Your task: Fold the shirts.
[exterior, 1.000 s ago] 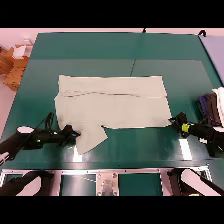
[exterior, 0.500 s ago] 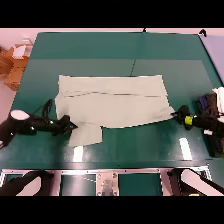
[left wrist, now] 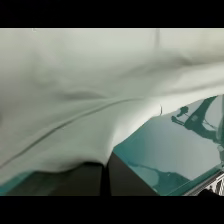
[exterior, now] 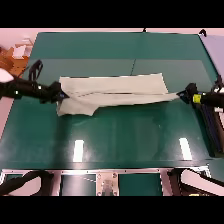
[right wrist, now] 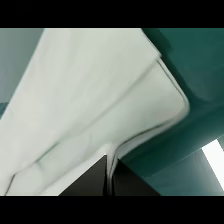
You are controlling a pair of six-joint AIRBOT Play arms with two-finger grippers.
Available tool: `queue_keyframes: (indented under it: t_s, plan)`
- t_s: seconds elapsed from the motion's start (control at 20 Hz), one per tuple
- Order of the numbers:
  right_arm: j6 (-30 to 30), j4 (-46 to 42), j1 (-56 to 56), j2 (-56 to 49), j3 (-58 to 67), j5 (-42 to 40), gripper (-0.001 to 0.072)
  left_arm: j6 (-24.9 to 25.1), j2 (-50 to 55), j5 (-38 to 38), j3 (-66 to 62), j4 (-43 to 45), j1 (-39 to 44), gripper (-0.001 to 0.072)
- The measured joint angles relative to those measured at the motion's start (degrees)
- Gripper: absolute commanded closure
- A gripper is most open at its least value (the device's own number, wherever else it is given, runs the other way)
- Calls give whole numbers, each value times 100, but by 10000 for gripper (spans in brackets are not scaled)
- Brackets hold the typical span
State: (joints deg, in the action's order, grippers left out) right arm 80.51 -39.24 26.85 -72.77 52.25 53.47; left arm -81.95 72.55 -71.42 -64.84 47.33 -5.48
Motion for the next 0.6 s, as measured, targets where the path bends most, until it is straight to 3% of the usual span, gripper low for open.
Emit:
queue_keyframes:
  t_s: [0.5,0.55,0.6]
  plan:
    - [656,-22,-914,-2256,2605,-17,695,-308,2341,-229,-2787,22,-2,677]
    - [743,-22,-1003,-2514,2865,-26,646,-308,2529,-184,-2933,13,-2,640]
    - [833,-22,-1082,-2761,3088,-39,433,-282,2693,-96,-3042,-42,-2,289]
